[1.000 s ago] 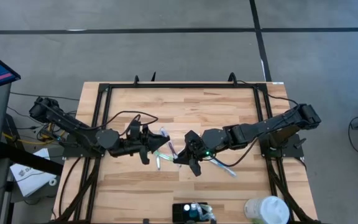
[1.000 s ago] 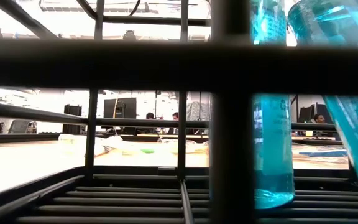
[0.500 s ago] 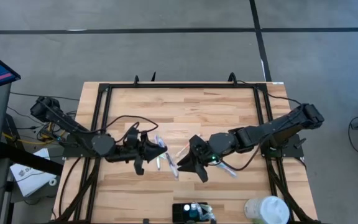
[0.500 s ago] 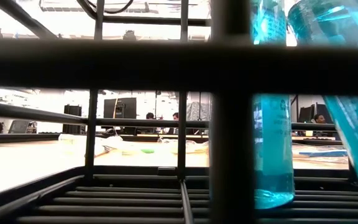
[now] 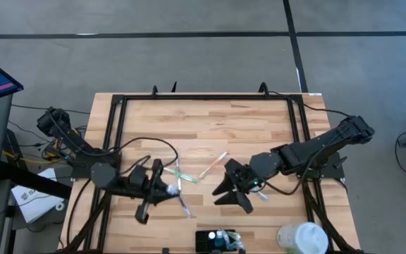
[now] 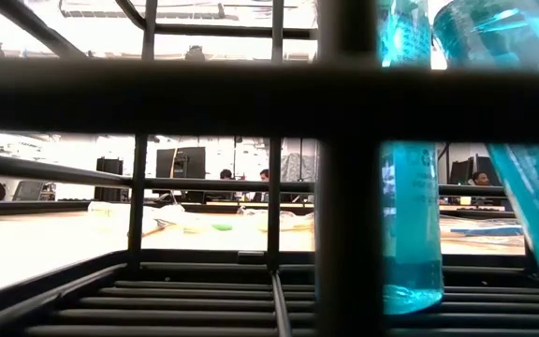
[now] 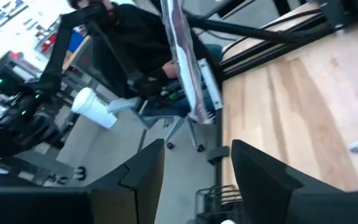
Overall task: Pick & Place toothbrushing station
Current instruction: Put the bottom purple toothbrush into the black mesh organizer
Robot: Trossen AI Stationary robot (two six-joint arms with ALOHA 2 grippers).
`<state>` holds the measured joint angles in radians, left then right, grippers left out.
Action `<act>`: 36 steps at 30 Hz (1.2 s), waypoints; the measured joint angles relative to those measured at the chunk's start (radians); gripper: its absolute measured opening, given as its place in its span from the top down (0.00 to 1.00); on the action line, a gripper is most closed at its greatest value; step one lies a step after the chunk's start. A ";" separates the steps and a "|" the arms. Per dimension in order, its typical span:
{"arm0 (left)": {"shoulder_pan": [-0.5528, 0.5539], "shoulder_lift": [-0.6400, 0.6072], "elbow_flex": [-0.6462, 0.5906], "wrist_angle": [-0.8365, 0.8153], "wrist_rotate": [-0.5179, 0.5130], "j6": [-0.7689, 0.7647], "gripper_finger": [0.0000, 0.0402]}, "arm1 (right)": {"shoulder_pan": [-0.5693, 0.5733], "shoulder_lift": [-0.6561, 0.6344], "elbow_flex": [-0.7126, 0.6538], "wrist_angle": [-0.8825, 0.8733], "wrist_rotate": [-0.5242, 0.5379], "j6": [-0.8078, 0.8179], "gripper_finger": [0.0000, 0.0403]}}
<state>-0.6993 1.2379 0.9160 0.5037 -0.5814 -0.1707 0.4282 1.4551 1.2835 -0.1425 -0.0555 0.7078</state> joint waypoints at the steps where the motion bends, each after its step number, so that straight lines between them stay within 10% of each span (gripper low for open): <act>1: -0.010 0.009 0.020 -0.023 -0.008 0.023 0.99 | 0.011 -0.004 0.000 0.001 0.000 0.000 0.56; 36: -0.125 0.558 0.331 -0.058 -0.050 0.082 0.99 | 0.259 -0.018 0.000 0.141 0.108 0.053 0.60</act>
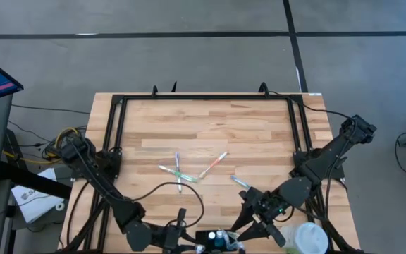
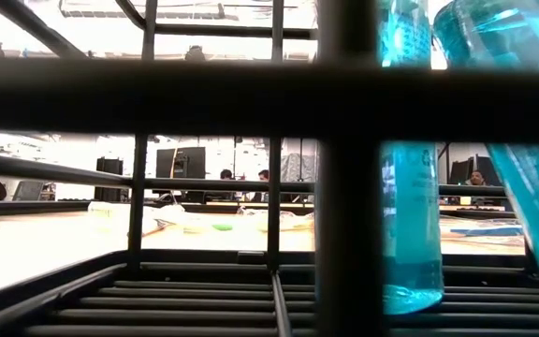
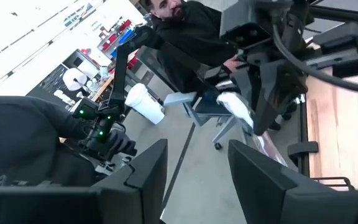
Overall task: Pick & Place toothbrushing station
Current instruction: Put the bottom purple toothbrush into the black mesh organizer
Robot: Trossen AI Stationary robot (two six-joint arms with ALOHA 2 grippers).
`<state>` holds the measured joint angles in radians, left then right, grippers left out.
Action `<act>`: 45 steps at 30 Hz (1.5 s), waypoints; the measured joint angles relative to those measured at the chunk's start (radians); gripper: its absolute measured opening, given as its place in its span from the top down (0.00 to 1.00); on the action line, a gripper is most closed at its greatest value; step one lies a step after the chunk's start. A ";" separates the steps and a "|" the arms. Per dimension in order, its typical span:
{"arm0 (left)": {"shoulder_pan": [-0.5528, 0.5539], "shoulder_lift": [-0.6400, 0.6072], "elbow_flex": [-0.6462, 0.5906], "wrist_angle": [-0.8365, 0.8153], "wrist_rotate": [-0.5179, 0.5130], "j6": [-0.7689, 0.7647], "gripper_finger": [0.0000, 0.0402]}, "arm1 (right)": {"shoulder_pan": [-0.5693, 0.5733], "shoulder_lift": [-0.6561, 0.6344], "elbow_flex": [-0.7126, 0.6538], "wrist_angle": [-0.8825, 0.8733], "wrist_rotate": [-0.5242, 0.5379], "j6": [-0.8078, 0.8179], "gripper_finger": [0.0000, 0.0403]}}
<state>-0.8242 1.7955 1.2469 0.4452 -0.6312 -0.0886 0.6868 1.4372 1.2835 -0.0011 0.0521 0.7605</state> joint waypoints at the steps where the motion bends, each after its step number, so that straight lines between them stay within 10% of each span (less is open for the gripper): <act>1: 0.000 0.006 0.000 0.008 0.000 -0.001 0.99 | -0.002 0.000 0.000 -0.002 0.000 0.000 0.60; 45: -0.022 0.173 -0.033 0.026 -0.173 -0.129 0.99 | -0.016 0.001 0.000 -0.048 0.001 -0.008 0.58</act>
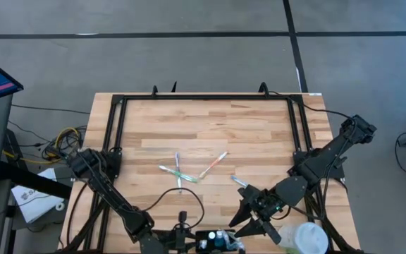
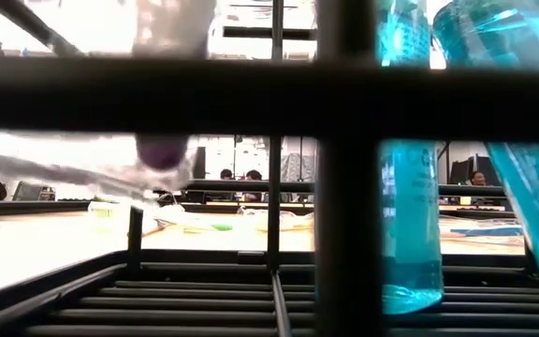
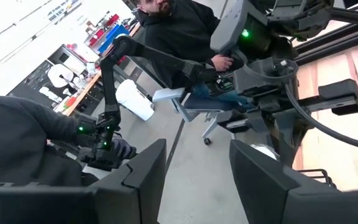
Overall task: Pick & Place toothbrushing station
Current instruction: Put the bottom purple toothbrush into the black mesh organizer
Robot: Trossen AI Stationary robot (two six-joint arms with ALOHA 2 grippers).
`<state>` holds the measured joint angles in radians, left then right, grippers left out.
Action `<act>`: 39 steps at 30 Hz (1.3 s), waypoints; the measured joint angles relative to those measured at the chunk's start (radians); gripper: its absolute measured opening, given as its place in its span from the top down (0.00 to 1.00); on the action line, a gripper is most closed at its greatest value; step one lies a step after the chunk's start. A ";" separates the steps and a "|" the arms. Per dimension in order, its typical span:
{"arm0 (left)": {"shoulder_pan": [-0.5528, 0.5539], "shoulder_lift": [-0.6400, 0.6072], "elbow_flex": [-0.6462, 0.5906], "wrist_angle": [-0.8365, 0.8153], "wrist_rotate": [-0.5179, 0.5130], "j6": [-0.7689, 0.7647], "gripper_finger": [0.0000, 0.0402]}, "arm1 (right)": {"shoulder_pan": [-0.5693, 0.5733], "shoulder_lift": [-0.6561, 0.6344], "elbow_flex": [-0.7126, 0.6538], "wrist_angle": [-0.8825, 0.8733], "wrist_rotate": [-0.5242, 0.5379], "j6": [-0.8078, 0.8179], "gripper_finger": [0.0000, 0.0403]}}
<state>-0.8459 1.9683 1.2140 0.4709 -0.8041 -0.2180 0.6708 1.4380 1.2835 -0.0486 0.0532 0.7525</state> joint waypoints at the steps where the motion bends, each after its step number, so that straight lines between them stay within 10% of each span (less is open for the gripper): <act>1: 0.000 0.002 0.000 0.001 -0.001 -0.003 0.99 | 0.000 0.000 0.000 0.000 0.000 0.000 0.58; 30: -0.018 0.057 0.002 0.005 -0.001 -0.101 0.98 | -0.006 0.000 0.000 -0.003 0.000 0.000 0.59; 39: -0.010 0.059 0.002 -0.006 0.018 -0.281 0.84 | -0.014 0.000 0.000 -0.003 0.000 0.000 0.58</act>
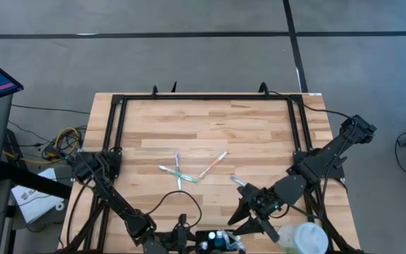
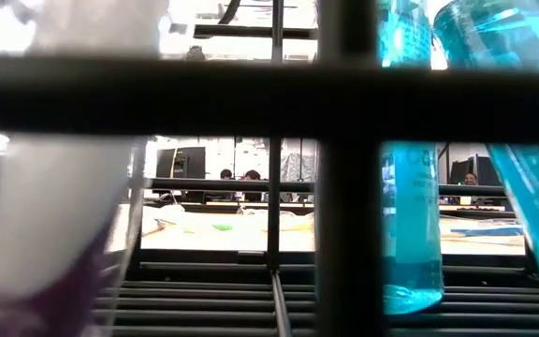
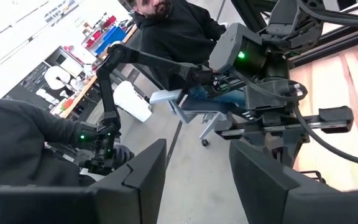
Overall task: Pick & Place toothbrushing station
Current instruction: Put the bottom purple toothbrush into the black mesh organizer, then put the orange toothbrush into the black mesh organizer
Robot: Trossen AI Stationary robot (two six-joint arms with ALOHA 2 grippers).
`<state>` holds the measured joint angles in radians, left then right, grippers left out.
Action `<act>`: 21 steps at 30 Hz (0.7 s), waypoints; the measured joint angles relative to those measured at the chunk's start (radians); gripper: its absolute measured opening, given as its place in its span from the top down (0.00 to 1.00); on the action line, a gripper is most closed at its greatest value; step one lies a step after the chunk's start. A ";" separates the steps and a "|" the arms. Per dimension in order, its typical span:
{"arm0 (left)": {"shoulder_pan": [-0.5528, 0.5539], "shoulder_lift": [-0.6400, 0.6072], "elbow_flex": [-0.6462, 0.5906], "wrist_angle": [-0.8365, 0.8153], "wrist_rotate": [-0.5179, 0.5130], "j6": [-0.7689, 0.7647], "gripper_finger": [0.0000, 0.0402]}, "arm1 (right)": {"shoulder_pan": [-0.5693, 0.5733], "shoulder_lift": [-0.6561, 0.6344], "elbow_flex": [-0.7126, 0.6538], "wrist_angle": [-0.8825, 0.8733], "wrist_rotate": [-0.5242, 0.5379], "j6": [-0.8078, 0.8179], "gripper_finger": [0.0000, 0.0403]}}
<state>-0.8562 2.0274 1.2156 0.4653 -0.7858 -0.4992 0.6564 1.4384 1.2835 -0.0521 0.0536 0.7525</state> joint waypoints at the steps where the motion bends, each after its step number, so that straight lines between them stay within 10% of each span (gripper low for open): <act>1: 0.000 0.000 0.000 -0.001 0.000 -0.010 0.81 | -0.003 0.000 0.000 0.000 0.000 0.000 0.58; 13: -0.009 -0.005 -0.001 0.004 0.033 -0.195 0.34 | -0.004 0.000 0.000 0.000 0.000 -0.003 0.58; 21: -0.009 -0.053 -0.001 0.006 0.057 -0.251 0.29 | 0.016 0.000 0.000 0.035 -0.127 0.045 0.58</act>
<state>-0.8651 1.9744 1.2144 0.4708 -0.7291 -0.7505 0.6720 1.4384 1.2834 -0.0170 -0.0736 0.7979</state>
